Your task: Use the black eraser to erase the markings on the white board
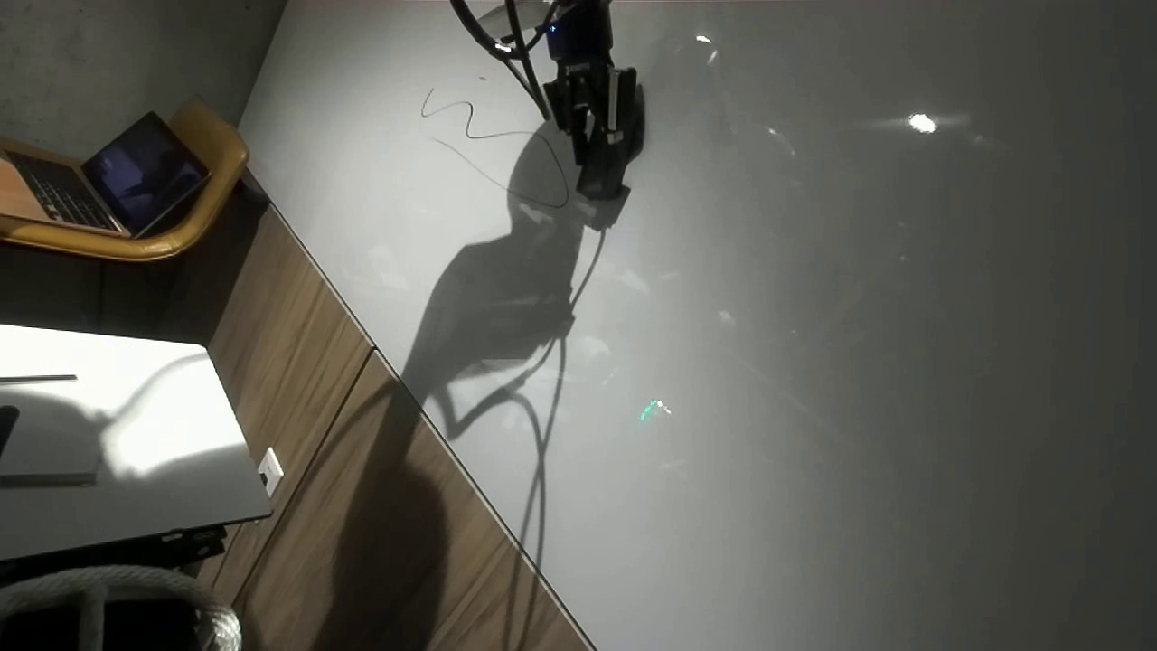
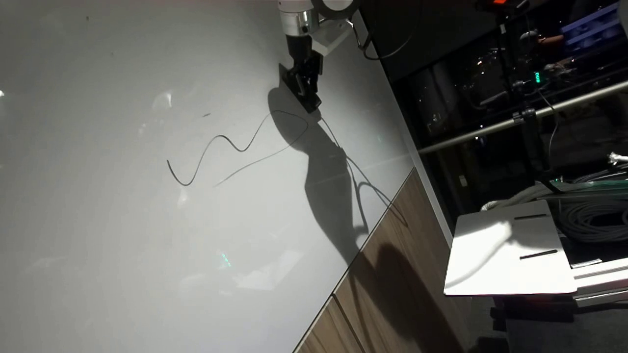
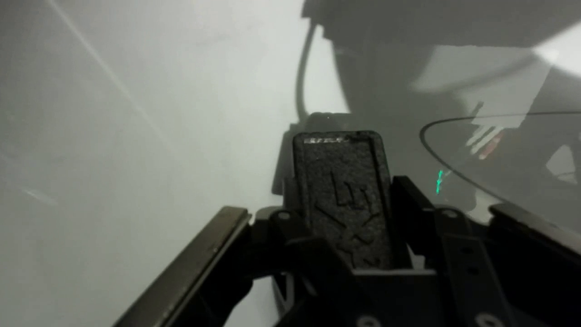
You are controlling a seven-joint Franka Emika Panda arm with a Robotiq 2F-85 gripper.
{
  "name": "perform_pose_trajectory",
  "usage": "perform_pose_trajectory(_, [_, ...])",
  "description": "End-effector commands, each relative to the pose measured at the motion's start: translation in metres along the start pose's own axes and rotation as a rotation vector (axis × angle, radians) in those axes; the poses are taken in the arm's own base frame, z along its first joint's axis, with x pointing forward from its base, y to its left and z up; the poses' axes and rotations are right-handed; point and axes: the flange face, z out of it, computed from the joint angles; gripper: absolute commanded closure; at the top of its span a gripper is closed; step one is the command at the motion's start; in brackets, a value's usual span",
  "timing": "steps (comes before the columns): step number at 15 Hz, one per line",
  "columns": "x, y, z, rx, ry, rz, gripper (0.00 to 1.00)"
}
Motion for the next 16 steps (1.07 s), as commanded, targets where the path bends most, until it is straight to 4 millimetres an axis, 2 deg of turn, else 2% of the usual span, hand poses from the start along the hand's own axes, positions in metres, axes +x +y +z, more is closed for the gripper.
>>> perform_pose_trajectory(1, [-0.003, -0.046, 0.011, 0.055, 0.011, -0.019, 0.72])
perform_pose_trajectory(7, [-0.009, -0.13, 0.001, 0.121, 0.016, -0.07, 0.72])
perform_pose_trajectory(16, [0.002, -0.281, -0.071, 0.171, 0.102, -0.258, 0.72])
